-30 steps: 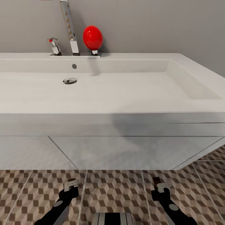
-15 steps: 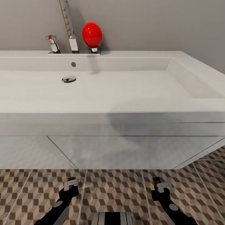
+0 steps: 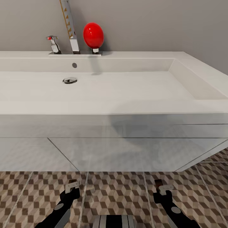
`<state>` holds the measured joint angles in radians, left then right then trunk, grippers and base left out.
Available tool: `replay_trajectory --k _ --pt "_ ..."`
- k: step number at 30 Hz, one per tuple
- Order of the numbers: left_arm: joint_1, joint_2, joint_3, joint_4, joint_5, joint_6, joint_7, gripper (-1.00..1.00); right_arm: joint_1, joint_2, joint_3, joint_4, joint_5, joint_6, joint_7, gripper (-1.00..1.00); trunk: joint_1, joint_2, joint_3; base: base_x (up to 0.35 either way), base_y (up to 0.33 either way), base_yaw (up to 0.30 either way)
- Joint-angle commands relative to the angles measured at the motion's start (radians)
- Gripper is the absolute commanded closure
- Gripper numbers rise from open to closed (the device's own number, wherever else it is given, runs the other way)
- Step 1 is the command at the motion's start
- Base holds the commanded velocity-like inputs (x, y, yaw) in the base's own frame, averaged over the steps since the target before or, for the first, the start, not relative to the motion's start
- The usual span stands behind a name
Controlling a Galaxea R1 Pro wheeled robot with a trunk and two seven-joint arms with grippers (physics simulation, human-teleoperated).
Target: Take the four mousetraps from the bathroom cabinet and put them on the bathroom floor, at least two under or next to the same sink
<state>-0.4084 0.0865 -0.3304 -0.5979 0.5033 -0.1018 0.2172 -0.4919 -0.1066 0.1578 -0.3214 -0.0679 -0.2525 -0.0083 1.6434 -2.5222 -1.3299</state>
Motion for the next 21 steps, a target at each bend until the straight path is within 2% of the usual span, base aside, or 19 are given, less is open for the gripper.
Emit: replay_trajectory --k 1,13,21 --pt "-0.001 0.001 -0.009 0.0 0.006 -0.004 0.01 1.0 -0.001 -0.001 0.006 0.001 -0.008 -0.005 0.001 1.0 0.0 0.0 -0.001 0.0 0.0 0.0" --pt "0.0 0.0 -0.009 0.0 0.006 -0.004 0.01 1.0 -0.001 -0.001 0.007 0.001 -0.007 -0.005 0.001 1.0 0.005 -0.003 -0.043 0.0 0.0 0.0" --pt "0.0 -0.001 -0.01 0.0 0.006 -0.004 0.01 1.0 -0.001 -0.001 0.008 0.001 -0.006 -0.005 0.001 1.0 0.005 -0.003 -0.043 0.0 0.0 0.0"
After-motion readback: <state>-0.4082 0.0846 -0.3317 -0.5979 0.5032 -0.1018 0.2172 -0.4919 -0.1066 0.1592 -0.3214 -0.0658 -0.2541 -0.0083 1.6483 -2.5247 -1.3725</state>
